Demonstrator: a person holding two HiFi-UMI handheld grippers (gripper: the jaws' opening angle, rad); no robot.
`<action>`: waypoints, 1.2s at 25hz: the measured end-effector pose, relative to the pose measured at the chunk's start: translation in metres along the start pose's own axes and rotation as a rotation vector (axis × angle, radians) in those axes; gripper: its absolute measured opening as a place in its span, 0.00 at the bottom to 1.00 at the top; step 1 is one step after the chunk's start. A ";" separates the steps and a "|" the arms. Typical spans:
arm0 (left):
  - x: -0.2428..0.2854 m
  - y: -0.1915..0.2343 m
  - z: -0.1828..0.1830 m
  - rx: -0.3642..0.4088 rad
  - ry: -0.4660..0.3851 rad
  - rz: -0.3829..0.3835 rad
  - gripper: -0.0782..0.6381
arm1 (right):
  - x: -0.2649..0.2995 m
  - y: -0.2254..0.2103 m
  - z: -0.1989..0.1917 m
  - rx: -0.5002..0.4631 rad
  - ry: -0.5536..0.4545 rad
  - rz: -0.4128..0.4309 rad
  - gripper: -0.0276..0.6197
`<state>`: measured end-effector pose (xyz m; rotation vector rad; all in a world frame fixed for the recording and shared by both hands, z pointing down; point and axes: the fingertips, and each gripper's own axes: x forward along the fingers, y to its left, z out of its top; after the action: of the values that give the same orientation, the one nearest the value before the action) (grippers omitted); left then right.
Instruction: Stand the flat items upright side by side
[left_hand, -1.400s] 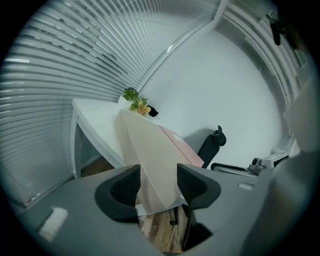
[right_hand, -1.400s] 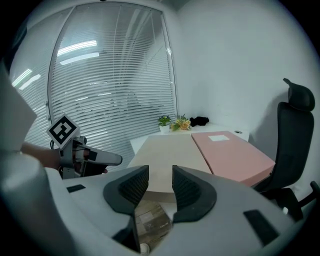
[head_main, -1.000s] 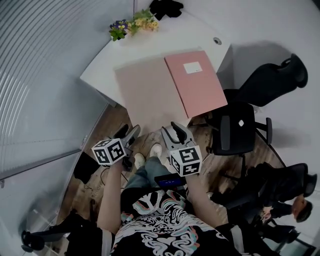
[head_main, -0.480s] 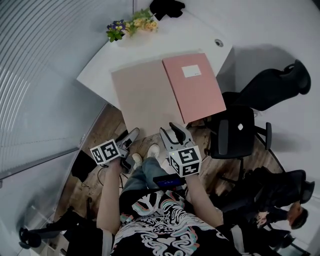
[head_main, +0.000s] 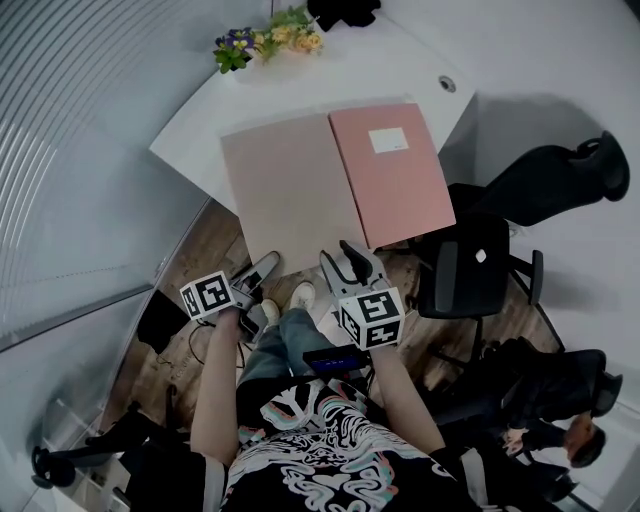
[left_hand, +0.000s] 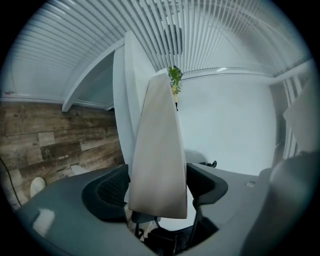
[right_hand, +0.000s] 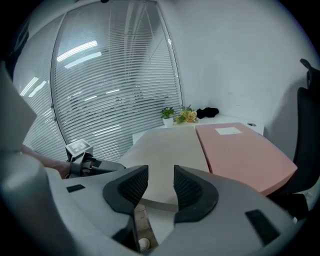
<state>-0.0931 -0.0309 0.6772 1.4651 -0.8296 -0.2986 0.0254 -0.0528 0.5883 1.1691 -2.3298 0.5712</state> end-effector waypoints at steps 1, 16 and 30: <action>0.002 0.000 -0.001 -0.020 0.007 -0.018 0.60 | 0.001 0.000 -0.001 0.000 0.003 0.001 0.28; -0.004 -0.001 0.006 -0.042 -0.019 -0.006 0.56 | 0.010 -0.001 -0.006 -0.001 0.032 0.001 0.31; -0.015 -0.005 0.017 -0.009 -0.021 0.035 0.56 | 0.018 -0.010 -0.012 0.000 0.085 -0.054 0.30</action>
<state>-0.1133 -0.0343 0.6658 1.4395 -0.8682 -0.2917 0.0265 -0.0627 0.6092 1.1800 -2.2202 0.5904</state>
